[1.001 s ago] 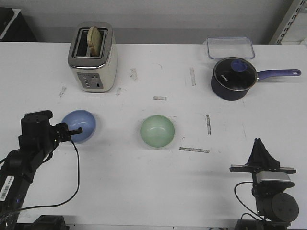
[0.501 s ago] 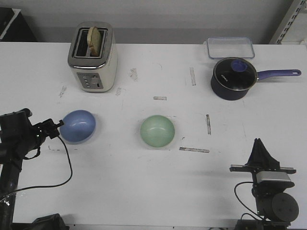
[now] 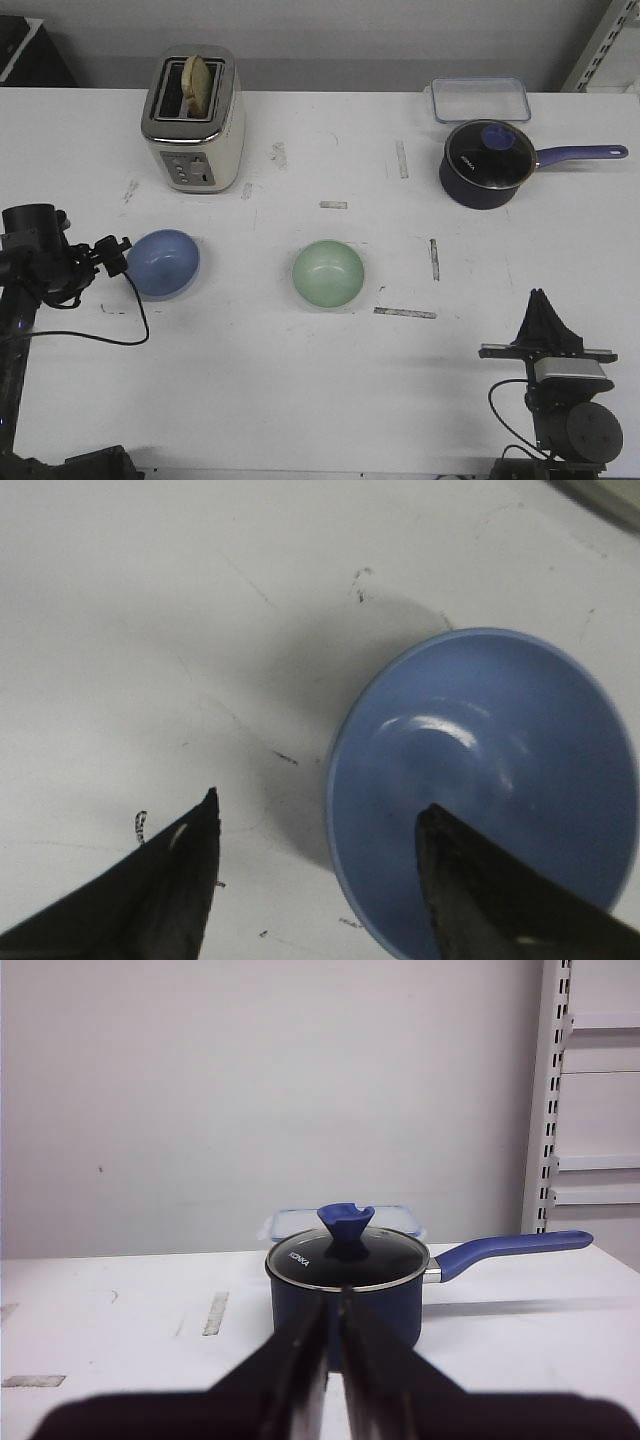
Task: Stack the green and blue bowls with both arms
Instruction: 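Reach the left gripper to the light blue bowl and grip its rim, then carry the blue bowl with the left gripper over the green bowl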
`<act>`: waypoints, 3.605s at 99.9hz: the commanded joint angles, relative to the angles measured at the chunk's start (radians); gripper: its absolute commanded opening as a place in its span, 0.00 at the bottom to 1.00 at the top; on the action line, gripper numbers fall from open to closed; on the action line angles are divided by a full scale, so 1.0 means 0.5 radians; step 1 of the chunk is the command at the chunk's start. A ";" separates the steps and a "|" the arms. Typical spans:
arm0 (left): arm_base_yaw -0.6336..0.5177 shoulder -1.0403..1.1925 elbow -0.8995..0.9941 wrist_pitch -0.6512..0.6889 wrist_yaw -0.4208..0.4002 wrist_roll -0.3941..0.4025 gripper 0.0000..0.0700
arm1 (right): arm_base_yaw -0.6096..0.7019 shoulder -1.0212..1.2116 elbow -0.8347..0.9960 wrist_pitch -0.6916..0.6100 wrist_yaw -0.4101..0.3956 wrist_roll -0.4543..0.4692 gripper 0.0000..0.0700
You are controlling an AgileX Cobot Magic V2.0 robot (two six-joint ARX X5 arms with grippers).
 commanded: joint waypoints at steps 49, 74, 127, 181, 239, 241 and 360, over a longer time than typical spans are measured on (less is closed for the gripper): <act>-0.037 0.272 0.051 -0.035 0.012 0.074 0.68 | 0.001 -0.005 0.013 0.021 -0.005 0.020 0.02; -0.117 0.376 0.051 -0.025 0.011 0.074 0.68 | 0.001 -0.005 0.013 0.021 -0.005 0.020 0.02; -0.128 0.467 0.051 0.073 0.011 0.072 0.21 | 0.001 -0.005 0.013 0.021 -0.005 0.020 0.02; -0.130 0.536 0.051 0.080 0.011 0.063 0.00 | 0.001 -0.005 0.013 0.021 -0.005 0.020 0.02; -0.476 0.423 0.521 -0.298 0.108 -0.043 0.00 | 0.001 -0.005 0.013 0.026 -0.005 0.020 0.02; -0.510 0.423 0.542 -0.298 0.108 -0.051 0.00 | 0.001 -0.005 0.013 0.026 -0.005 0.020 0.02; -1.688 0.861 0.638 0.307 0.107 -0.497 0.02 | 0.001 -0.005 0.013 0.027 -0.005 0.020 0.02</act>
